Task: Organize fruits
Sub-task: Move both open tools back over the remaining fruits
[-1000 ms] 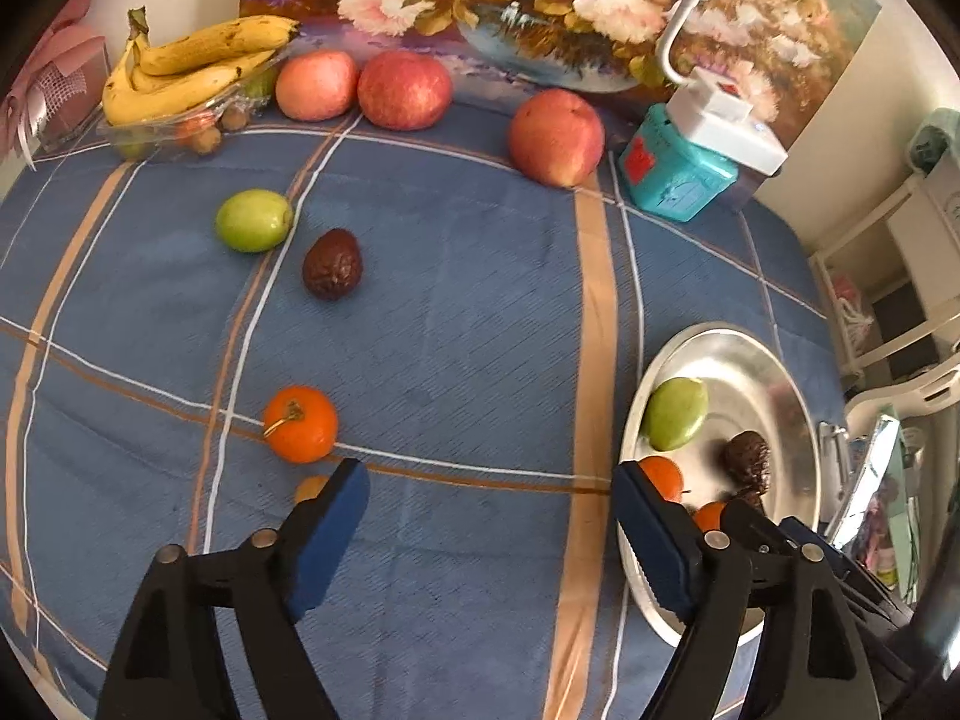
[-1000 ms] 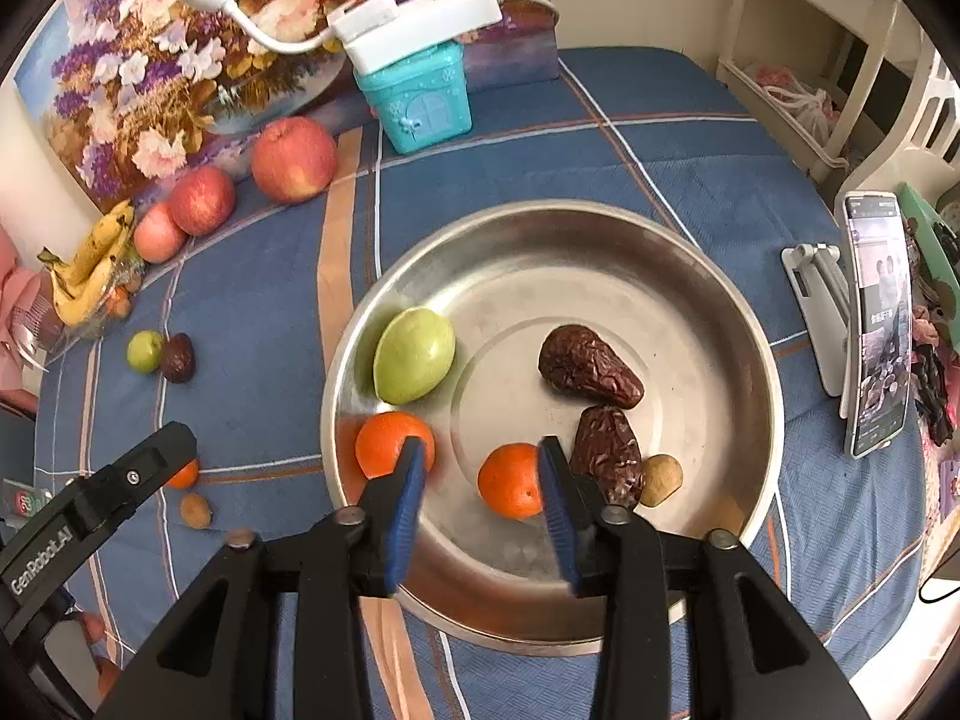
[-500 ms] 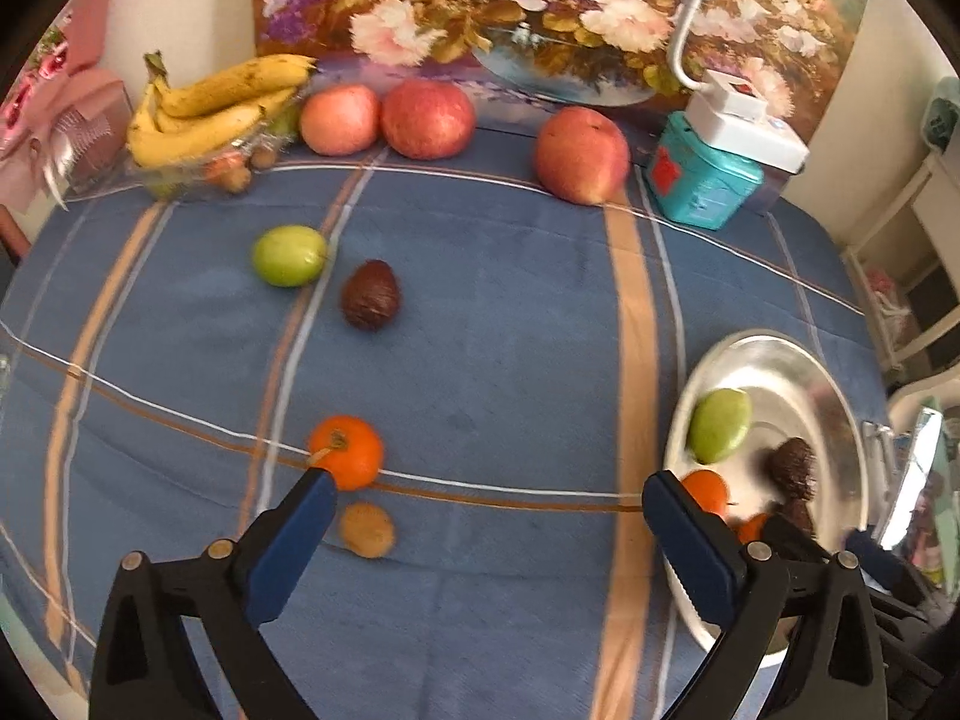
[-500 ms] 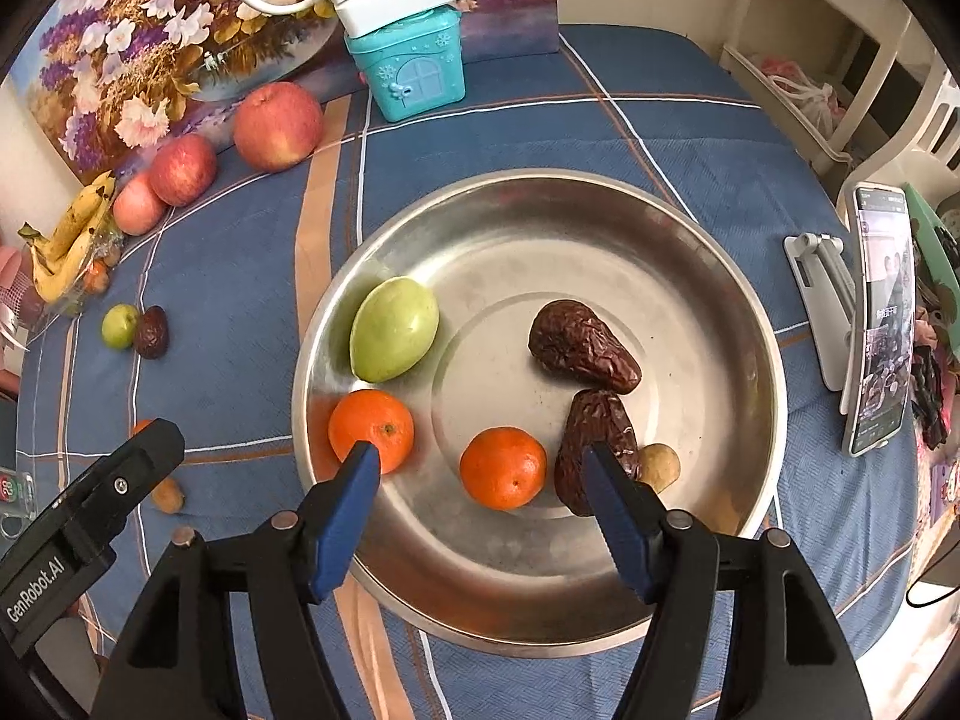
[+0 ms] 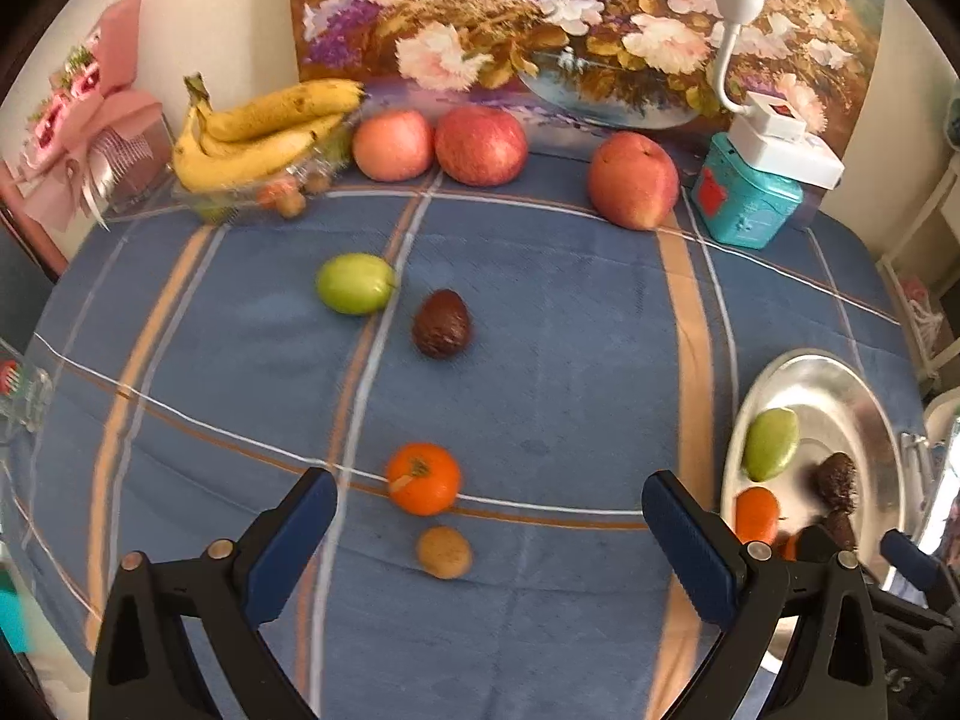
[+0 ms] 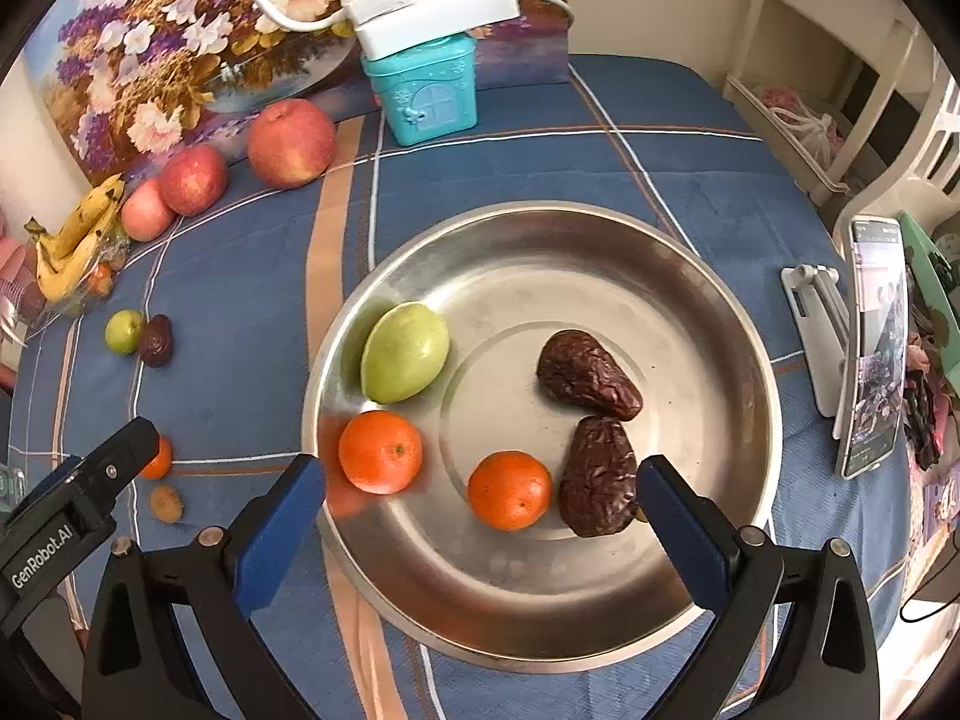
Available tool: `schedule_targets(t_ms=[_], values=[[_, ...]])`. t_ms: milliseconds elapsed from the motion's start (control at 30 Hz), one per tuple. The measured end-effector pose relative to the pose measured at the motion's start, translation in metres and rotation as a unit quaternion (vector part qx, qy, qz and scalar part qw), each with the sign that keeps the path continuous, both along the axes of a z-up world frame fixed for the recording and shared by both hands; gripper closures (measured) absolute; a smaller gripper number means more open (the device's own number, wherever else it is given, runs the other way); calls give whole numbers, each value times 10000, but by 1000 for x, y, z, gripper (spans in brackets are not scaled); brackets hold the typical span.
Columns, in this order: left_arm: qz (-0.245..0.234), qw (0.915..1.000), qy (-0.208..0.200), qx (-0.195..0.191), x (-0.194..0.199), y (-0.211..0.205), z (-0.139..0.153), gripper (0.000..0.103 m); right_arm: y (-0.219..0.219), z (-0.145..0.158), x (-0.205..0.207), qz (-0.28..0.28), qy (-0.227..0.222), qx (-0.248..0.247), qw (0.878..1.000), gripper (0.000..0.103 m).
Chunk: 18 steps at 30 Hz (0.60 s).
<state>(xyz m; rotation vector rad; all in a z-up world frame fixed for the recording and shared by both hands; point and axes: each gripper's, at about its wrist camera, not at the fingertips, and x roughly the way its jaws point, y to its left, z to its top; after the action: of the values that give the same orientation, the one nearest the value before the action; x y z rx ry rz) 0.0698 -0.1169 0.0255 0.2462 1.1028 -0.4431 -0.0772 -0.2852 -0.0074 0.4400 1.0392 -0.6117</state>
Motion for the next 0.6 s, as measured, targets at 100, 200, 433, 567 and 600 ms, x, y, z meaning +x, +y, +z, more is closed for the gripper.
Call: schedule_targets(t_ms=[100,200,433,567,600], values=[[69,9998,-160,130,7,10,3,0,4,0,3,66,12,-36,10000,0],[187,9996,-139,164,19,28,3,0,10,2,6,108,-131,66,9998,0],[622,9976,-117,288,45,71,-2,0,42,2,30,581,-139,-16,9982,0],[935,9953,-108,209,57,96,0,0,65,1,45,925,-222,93,9954,0],[1010,9947,-99,169,59,102,1,0,69,2,47,982,-243,113,9948,0]])
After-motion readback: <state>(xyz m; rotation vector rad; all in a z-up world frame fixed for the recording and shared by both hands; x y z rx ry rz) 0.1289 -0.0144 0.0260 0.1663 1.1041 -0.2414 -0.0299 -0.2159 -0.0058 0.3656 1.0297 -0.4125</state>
